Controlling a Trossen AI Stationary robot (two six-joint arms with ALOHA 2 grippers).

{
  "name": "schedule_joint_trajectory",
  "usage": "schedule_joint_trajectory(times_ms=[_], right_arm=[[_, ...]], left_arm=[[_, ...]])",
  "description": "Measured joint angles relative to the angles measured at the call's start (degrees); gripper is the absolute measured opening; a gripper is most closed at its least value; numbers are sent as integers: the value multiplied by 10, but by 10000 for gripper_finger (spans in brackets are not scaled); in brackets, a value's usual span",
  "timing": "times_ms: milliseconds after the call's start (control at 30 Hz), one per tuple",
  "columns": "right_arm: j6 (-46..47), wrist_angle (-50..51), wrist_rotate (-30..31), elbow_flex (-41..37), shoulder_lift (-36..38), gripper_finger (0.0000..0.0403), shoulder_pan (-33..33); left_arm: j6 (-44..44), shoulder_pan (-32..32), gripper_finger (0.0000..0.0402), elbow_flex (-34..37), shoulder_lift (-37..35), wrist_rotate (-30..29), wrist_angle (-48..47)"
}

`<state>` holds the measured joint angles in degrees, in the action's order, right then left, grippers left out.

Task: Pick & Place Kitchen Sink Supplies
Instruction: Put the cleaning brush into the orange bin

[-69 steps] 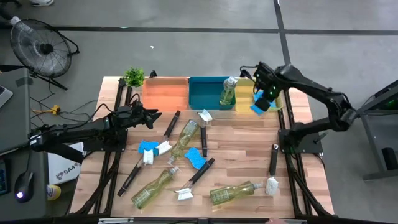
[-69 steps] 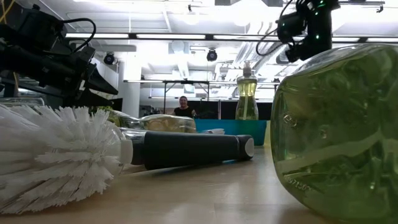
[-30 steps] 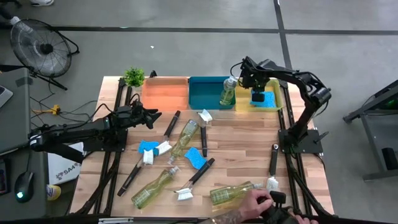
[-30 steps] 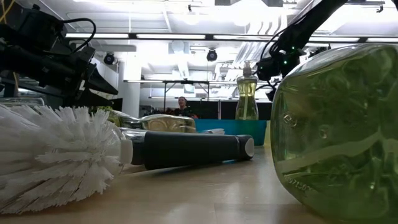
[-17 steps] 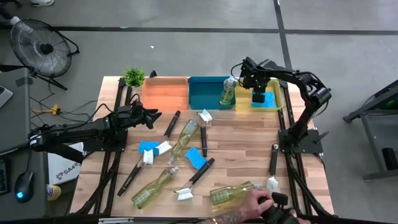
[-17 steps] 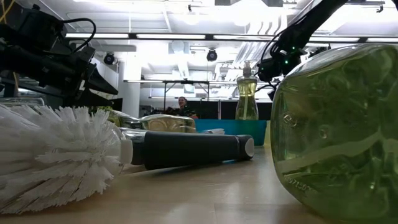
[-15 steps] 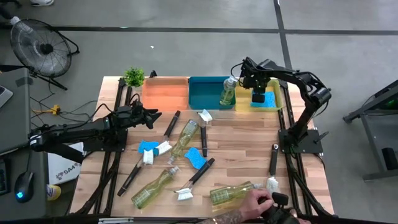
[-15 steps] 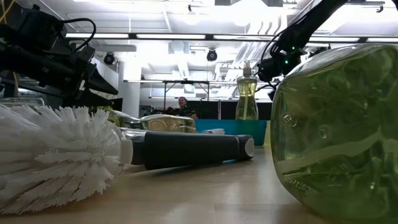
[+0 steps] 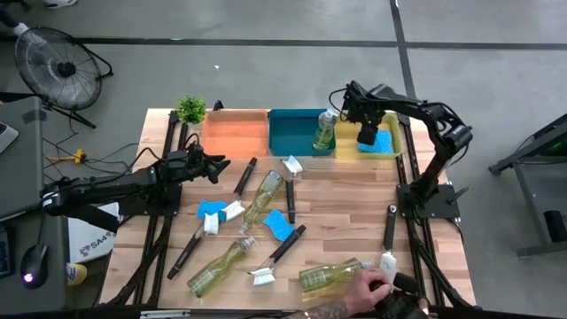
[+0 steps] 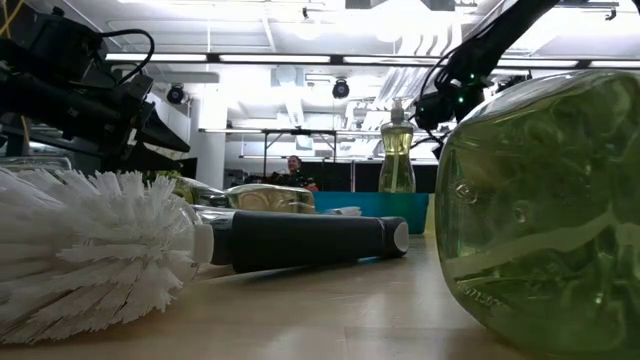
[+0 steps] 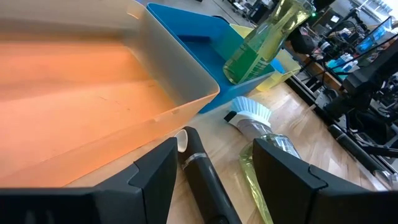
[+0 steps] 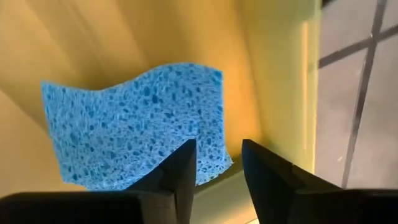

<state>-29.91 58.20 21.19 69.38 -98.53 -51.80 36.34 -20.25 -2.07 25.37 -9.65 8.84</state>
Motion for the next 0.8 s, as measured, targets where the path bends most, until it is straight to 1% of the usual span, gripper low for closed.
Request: schedule_joint_trajectory(times_ms=[100,233,400,467,667,800], right_arm=[[37,-3,5,0,16,132,-5],[105,5,29,0,42,136,-16],[262,49,54,0,81,137,-23],[314,74,40,0,100,136,-22],[483,128,-44,0,160,137,-10],[613,148,-69,-15,201,137,15]], left_arm=[[0,0,205,0,0,0,0],[0,0,205,0,0,0,0],[0,0,205,0,0,0,0],[0,0,205,0,0,0,0],[0,0,205,0,0,0,0],[0,0,205,0,0,0,0]])
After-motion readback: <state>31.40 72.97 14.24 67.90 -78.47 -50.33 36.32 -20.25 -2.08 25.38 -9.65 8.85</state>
